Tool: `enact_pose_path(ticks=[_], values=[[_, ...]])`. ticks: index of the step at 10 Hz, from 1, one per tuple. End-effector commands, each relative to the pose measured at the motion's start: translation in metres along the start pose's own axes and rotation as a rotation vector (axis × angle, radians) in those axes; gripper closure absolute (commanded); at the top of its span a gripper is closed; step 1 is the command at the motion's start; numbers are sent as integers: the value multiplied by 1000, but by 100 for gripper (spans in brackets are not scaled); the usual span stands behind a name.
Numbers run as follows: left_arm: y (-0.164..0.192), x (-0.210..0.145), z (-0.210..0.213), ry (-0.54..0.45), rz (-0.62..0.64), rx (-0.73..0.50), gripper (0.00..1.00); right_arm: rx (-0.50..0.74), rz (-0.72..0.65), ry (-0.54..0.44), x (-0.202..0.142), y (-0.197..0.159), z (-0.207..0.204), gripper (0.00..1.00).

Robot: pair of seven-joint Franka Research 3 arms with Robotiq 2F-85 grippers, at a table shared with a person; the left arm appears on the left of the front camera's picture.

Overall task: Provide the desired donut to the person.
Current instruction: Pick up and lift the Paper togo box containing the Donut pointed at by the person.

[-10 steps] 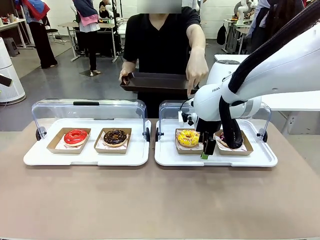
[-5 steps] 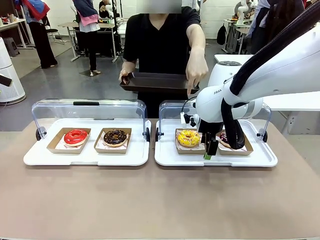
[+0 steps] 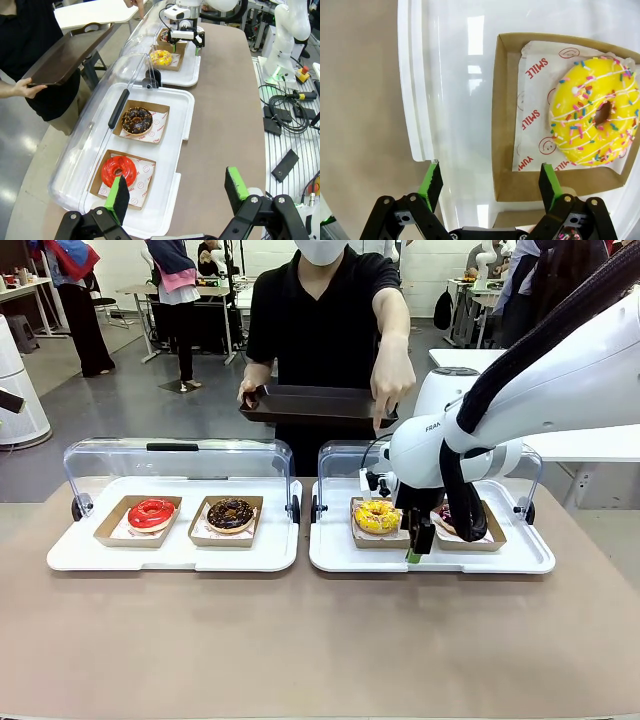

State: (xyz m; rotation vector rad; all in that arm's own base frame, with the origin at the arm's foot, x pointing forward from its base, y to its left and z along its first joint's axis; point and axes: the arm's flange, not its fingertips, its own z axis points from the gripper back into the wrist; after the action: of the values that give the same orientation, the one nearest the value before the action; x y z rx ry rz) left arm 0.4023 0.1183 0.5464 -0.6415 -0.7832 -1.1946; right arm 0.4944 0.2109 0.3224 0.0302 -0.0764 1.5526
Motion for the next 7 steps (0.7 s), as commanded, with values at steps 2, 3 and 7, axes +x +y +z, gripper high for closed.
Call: enact_pose_path(ticks=[2,3,7], values=[[-1,1,0,-16,-1,-2,0,-8,-1,-33,1,-7,-6,0],[-1,1,0,-16,-1,-2,0,-6,4,-33,1,-7,-7,0],[-1,1,0,-16,-1,-2,0,-10,14,-41,0,-7,-8,100]])
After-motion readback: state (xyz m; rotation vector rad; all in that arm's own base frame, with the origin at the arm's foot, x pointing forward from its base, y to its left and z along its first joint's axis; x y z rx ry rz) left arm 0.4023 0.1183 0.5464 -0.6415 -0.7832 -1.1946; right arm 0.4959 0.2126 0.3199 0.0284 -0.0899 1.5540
